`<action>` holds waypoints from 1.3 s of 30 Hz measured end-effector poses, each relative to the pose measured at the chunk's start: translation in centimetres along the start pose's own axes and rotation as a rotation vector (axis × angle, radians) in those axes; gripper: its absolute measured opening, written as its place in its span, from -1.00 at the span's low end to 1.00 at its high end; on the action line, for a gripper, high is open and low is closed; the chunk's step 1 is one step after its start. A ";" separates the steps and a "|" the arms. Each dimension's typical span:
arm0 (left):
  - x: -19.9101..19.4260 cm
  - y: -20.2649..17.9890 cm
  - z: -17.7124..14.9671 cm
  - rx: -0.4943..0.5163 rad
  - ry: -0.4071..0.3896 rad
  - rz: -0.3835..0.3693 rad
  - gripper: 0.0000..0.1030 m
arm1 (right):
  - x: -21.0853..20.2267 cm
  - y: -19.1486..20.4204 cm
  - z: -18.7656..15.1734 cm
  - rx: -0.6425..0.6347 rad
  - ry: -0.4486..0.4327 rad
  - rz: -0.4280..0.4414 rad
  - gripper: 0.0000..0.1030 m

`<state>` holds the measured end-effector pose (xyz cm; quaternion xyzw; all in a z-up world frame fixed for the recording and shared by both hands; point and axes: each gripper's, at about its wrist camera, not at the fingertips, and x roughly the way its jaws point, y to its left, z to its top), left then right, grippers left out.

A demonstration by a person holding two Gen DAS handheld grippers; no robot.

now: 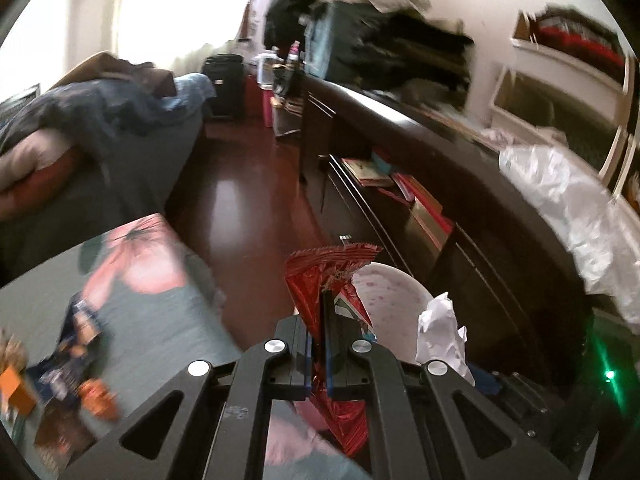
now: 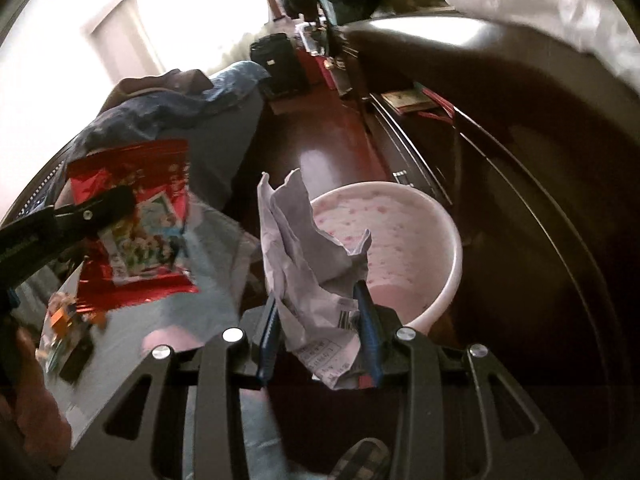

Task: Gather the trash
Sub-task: 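Carry both items to the pink wastebasket and open both tools to drop them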

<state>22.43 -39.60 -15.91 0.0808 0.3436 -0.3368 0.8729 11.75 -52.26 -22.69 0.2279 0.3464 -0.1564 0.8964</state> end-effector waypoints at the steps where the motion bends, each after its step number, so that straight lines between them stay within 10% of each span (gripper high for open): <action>1: 0.7 -0.4 0.2 0.011 0.004 0.000 -0.91 | 0.4 -0.4 0.2 0.006 0.001 -0.005 -0.31; 17: 9.8 -1.7 1.6 0.037 0.101 -0.011 -0.79 | 7.8 -5.3 2.5 0.084 0.034 -0.034 -0.18; 21: 9.9 -1.7 1.8 0.033 0.084 -0.024 -0.16 | 8.7 -5.5 2.3 0.086 0.045 -0.037 -0.10; 32: 7.0 -0.5 2.1 0.004 0.048 -0.024 0.06 | 6.7 -5.0 1.3 0.087 0.035 -0.076 0.11; 39: 0.2 1.0 1.3 0.022 -0.065 0.097 0.59 | 2.2 -2.3 0.6 0.054 0.014 -0.108 0.45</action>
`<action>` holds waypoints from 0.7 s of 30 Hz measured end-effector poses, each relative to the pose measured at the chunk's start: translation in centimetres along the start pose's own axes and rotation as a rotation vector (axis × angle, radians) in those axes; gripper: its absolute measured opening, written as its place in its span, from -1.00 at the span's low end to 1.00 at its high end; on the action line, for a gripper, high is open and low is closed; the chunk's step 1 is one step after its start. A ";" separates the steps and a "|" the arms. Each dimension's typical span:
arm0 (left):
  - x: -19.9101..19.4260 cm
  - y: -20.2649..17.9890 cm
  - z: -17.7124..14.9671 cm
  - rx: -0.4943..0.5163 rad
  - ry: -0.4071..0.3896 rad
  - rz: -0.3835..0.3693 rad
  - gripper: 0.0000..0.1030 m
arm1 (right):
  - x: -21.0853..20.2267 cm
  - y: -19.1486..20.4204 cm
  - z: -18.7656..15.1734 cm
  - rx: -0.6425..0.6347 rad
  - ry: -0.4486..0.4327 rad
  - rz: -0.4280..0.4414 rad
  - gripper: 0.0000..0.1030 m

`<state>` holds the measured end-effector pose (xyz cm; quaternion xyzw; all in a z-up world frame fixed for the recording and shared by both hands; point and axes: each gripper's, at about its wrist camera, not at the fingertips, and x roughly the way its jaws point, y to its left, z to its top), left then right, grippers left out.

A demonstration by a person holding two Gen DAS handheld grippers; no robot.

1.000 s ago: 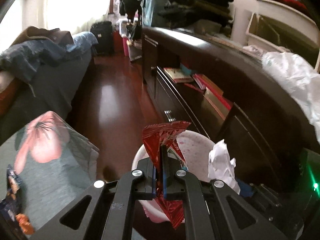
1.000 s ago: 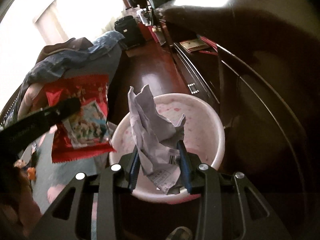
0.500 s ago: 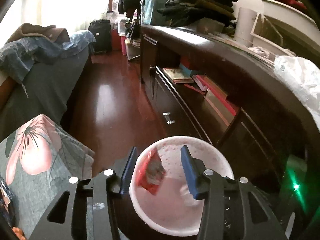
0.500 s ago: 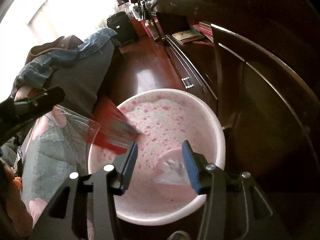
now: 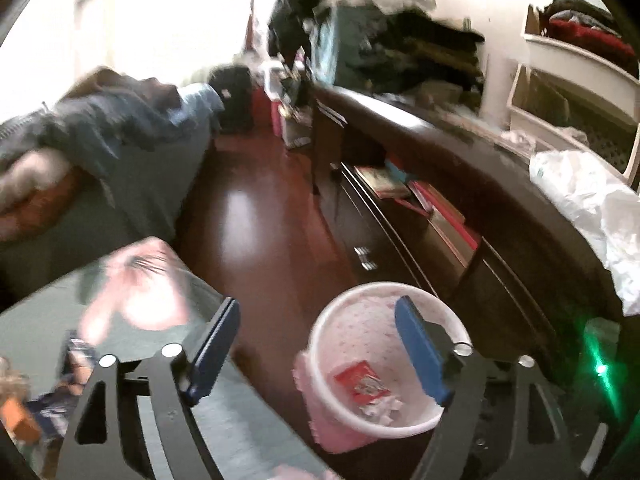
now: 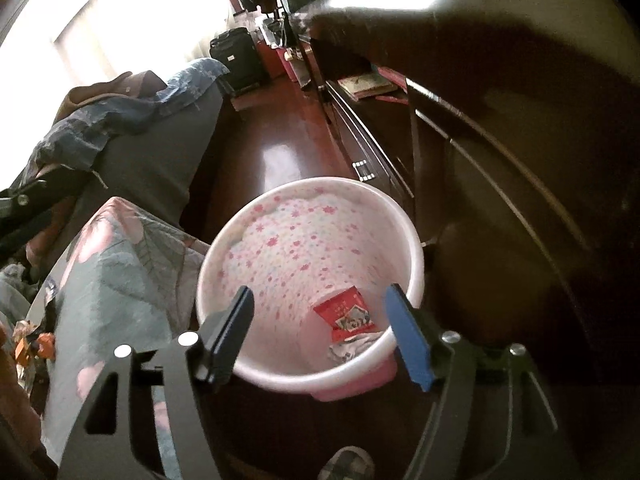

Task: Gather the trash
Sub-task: 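Carry both items to the pink wastebasket and open both tools to drop them, then grasp the white tissue packet with the left tool while the right tool grasps the dark cigarette box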

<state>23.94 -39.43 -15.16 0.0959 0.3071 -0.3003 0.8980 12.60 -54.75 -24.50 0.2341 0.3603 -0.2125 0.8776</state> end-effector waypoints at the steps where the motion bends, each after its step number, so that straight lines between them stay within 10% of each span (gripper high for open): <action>1: -1.0 0.3 -0.1 0.007 -0.017 0.024 0.69 | -1.0 0.6 -0.2 -0.009 -0.009 -0.001 0.48; 12: -11.0 5.2 -4.0 0.006 -0.099 0.267 0.93 | -9.5 9.3 -3.8 -0.161 -0.070 0.101 0.93; 21: -16.5 15.4 -10.0 -0.248 -0.023 0.391 0.93 | -11.5 17.0 -7.5 -0.323 -0.016 0.196 0.93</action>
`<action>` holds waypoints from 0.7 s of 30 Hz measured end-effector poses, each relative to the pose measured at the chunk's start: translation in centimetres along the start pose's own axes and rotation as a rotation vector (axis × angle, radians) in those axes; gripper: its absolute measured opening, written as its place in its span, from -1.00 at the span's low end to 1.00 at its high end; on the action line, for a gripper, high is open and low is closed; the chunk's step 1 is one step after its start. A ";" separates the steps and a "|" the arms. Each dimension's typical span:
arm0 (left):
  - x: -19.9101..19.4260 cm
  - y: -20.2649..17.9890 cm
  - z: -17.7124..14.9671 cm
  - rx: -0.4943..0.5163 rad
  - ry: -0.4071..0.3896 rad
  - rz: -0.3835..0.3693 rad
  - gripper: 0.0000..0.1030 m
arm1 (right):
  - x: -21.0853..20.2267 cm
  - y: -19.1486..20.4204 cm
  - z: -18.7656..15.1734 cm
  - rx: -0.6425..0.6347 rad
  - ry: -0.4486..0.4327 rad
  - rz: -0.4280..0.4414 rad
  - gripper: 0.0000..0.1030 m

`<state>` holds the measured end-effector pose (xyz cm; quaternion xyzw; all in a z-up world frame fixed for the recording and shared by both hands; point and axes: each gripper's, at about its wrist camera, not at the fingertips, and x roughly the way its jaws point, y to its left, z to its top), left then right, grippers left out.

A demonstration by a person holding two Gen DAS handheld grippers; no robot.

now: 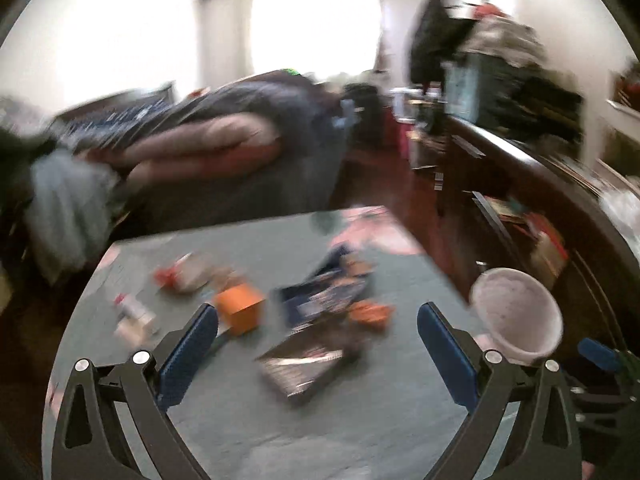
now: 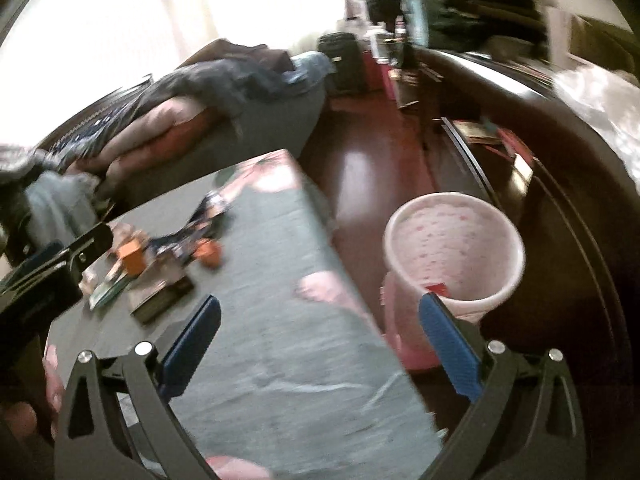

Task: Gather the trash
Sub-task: 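Grasp the white tissue packet with the left tool while the right tool grasps the dark cigarette box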

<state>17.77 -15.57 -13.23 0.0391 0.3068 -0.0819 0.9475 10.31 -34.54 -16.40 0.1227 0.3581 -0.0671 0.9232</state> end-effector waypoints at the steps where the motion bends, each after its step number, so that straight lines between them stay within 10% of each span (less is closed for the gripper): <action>1: 0.3 1.7 -0.3 -0.037 0.017 0.026 0.93 | 0.2 0.9 0.0 -0.014 0.006 0.008 0.93; 9: 6.3 14.3 -2.4 -0.373 0.175 0.184 0.93 | 1.5 7.0 -0.7 -0.121 0.046 0.066 0.93; 15: 10.3 17.4 -3.4 -0.498 0.239 0.151 0.90 | 3.3 10.7 -0.8 -0.196 0.075 0.094 0.93; 21: 11.0 17.3 -4.0 -0.485 0.254 0.183 0.44 | 5.2 12.8 -0.5 -0.218 0.087 0.105 0.93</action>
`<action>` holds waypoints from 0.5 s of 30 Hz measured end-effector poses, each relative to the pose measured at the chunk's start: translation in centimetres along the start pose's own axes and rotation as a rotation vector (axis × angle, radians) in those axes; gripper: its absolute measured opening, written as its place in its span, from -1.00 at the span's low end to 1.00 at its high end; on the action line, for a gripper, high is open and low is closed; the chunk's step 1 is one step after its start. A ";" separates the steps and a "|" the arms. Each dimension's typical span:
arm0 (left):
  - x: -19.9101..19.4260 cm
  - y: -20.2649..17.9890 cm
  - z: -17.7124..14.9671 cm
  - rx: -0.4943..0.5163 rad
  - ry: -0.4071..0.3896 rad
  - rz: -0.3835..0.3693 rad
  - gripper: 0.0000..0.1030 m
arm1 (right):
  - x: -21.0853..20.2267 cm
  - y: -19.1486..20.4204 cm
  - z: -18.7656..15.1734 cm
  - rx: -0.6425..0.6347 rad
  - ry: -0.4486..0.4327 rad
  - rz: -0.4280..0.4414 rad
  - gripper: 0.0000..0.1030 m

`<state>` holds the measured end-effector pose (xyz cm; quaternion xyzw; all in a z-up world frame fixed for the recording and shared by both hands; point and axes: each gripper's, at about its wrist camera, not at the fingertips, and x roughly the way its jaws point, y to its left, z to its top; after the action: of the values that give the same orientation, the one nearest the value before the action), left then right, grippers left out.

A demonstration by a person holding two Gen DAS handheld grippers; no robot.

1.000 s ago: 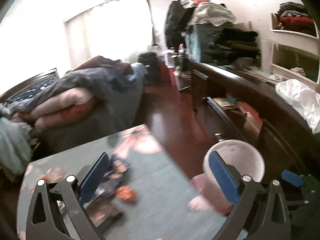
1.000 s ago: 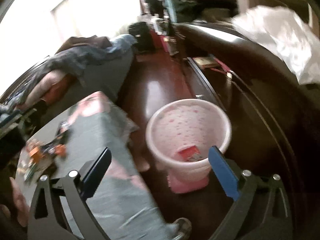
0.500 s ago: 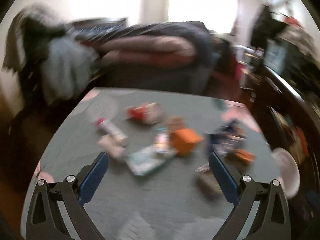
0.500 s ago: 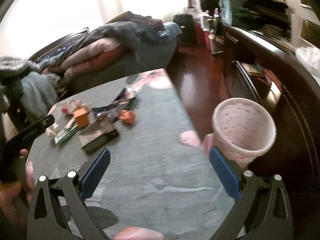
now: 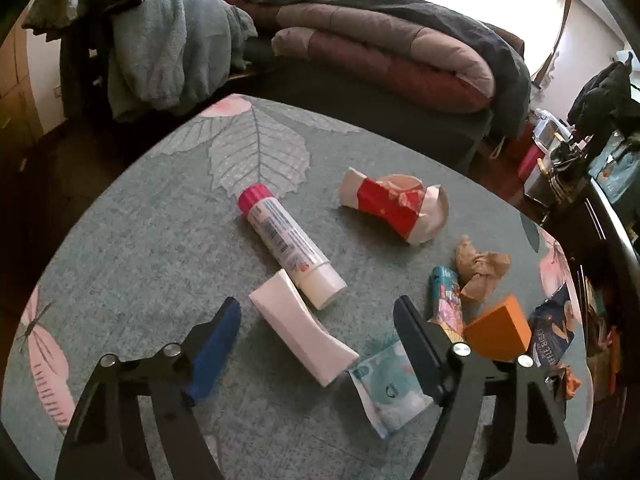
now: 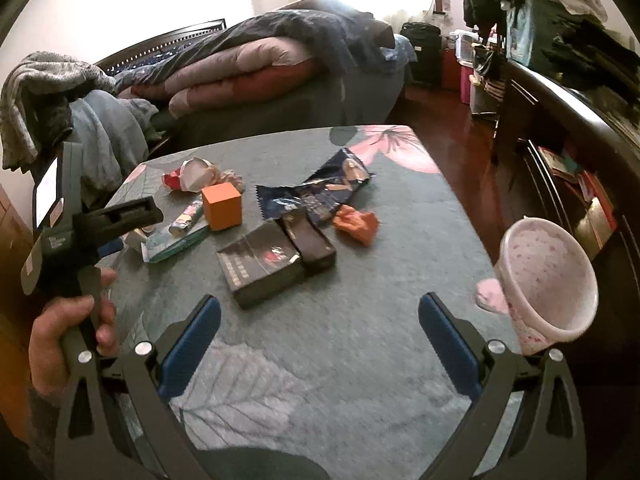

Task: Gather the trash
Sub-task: 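Grasp the white tissue packet with the left tool while the right tool grasps the dark cigarette box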

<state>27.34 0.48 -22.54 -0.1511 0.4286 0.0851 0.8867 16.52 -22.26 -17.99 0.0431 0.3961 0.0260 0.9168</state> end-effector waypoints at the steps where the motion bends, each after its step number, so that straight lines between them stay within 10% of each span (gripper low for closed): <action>1: 0.0 0.0 0.0 0.006 -0.005 0.003 0.40 | 0.4 0.2 0.2 -0.001 0.002 -0.001 0.93; 6: 0.1 0.5 0.3 0.030 -0.008 0.015 -0.24 | 3.0 0.9 1.2 0.007 0.030 0.014 0.93; 7: 0.1 0.7 0.3 0.024 -0.006 0.008 -0.68 | 3.8 1.0 1.4 0.009 0.039 0.015 0.93; 15: -1.4 1.7 0.6 0.032 -0.050 -0.019 -0.65 | 7.9 2.4 2.1 -0.046 0.103 0.040 0.93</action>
<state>26.41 2.22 -21.40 -0.1388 0.4060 0.0734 0.9003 23.42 -19.38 -22.04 0.0285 0.4413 0.0554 0.8952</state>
